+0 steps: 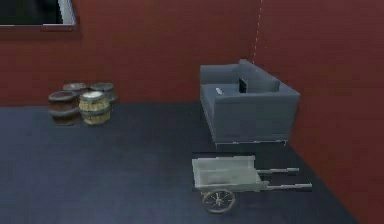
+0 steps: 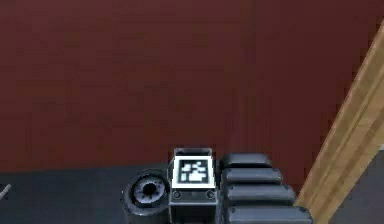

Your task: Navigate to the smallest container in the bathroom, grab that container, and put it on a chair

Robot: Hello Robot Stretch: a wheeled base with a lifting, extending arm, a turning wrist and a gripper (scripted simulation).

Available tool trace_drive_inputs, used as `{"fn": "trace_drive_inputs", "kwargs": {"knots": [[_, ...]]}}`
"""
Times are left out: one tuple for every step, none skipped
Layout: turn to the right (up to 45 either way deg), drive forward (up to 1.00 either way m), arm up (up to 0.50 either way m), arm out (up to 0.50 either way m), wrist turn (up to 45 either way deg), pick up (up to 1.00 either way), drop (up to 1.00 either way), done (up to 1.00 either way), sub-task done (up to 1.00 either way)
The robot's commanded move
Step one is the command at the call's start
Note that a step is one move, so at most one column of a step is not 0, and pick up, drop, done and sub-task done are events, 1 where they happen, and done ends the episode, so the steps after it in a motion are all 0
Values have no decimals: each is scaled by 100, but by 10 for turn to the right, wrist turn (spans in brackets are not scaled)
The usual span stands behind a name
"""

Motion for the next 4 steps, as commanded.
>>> {"fn": "trace_drive_inputs", "kwargs": {"knots": [[0,50,0,0,0,0,0,0,0],[-450,0,0,0,0,0,0,0,0],[-450,0,0,0,0,0,0,0,0],[-30,0,0,0,0,0,0,0,0]]}}
